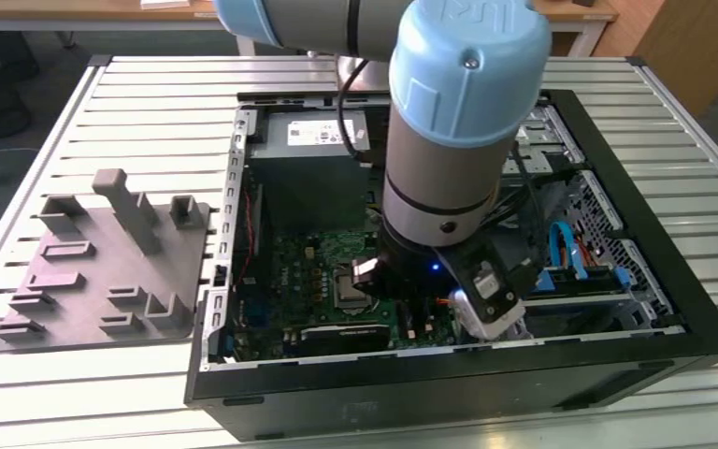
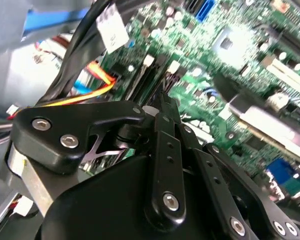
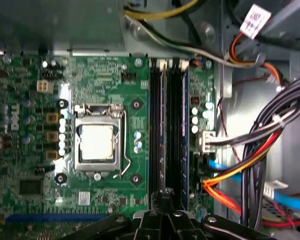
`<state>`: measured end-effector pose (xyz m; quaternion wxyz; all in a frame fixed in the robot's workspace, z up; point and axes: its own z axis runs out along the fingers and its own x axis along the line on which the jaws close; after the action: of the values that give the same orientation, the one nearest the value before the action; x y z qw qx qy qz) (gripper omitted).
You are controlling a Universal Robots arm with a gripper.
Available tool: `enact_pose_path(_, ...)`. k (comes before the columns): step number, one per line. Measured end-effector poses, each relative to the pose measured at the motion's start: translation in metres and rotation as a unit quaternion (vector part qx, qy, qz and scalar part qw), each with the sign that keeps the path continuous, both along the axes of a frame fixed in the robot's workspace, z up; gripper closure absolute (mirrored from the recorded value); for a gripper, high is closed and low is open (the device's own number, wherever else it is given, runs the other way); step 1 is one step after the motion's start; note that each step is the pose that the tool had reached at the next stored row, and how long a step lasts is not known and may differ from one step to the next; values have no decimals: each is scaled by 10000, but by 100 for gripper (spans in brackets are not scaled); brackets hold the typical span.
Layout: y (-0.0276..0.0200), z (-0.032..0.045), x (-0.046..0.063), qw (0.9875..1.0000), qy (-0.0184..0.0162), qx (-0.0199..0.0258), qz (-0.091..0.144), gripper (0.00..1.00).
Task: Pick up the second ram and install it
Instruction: 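Press down the second ram until it locks into place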
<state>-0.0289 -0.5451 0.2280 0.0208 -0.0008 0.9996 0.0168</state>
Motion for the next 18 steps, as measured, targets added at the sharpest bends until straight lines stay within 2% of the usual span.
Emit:
enact_pose_path(5, -49, -27, -1, 10000, 5, -32, -1, 90)
enact_pose_path(14, -53, -97, 20, 10000, 16, -56, 0, 90)
enact_pose_path(18, -53, -104, 22, 10000, 16, -66, 0, 90)
